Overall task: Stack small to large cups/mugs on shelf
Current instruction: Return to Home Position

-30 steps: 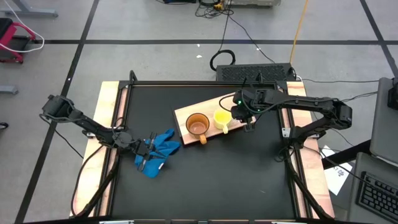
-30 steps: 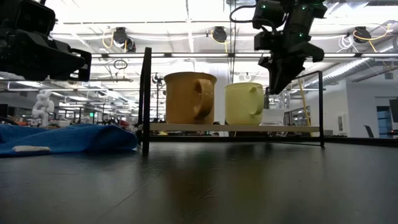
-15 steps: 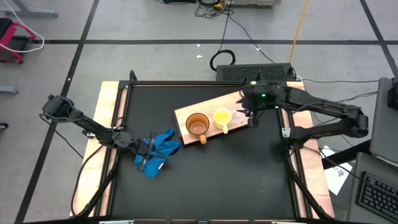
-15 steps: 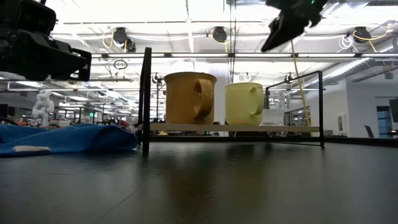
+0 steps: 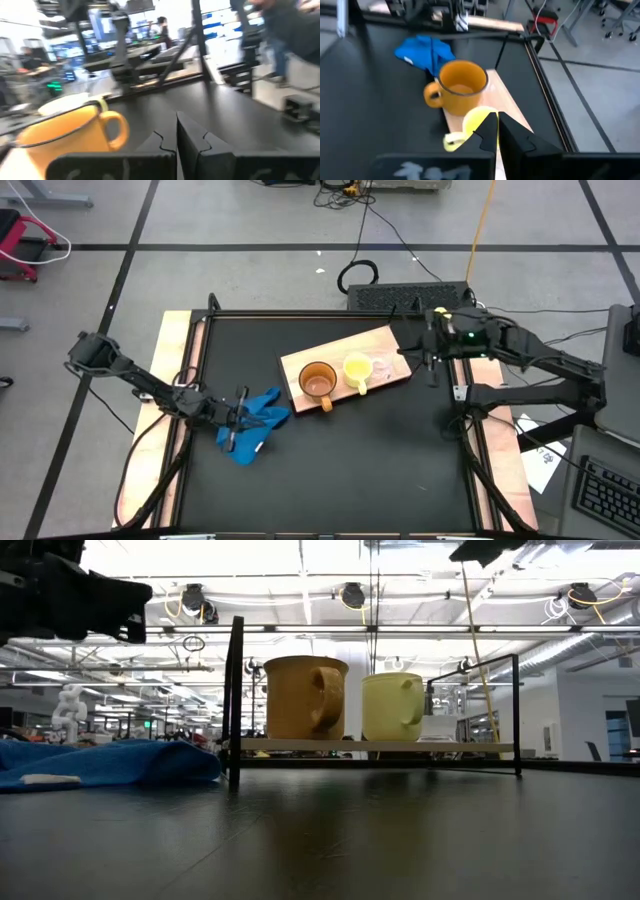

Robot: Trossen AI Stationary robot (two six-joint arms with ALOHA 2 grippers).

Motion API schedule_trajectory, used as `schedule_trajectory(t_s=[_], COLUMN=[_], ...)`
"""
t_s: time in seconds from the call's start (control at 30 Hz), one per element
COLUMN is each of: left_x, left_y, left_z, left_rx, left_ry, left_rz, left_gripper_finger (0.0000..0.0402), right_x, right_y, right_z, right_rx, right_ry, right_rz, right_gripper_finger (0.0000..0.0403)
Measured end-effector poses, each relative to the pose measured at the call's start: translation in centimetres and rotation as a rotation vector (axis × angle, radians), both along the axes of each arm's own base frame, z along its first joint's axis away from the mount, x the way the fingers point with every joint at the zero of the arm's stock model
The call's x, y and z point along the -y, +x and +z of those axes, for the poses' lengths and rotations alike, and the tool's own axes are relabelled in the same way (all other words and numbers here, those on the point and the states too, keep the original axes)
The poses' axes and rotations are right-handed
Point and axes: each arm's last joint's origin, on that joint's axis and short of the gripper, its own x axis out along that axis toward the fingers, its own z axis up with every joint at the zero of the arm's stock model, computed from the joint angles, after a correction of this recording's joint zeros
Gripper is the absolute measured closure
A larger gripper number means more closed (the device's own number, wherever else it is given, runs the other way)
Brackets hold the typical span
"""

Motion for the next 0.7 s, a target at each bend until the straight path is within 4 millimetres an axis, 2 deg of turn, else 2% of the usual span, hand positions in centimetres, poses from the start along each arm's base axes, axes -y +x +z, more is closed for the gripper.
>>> schedule_trajectory(t_s=[0.13, 0.27, 0.4, 0.53, 0.7], left_x=[0.3, 1.2, 1.9, 1.8, 1.3], left_y=[-0.4, -1.5, -2.9, -4.0, -3.8], left_z=[0.4, 1.2, 1.8, 2.9, 3.3], left_rx=[0.027, 0.075, 0.092, 0.141, 0.08], left_ry=[0.014, 0.053, 0.128, 0.093, 0.135], left_rz=[0.098, 0.141, 0.239, 0.272, 0.297], left_gripper_finger=[0.04, 0.04, 0.0401, 0.0401, 0.0401], right_x=[-0.6, -1.1, -1.9, -2.4, -2.7], right_y=[-1.1, -2.3, -3.9, -5.2, -5.9], right_z=[-0.7, -2.8, -4.6, -6.4, -8.2], right_rx=[0.046, 0.063, 0.153, 0.225, 0.301], right_ry=[0.043, 0.092, 0.124, 0.158, 0.14], right_rz=[-0.007, -0.017, -0.007, 0.0, 0.025], right_gripper_finger=[0.0402, 0.0402, 0.0403, 0.0403, 0.0403])
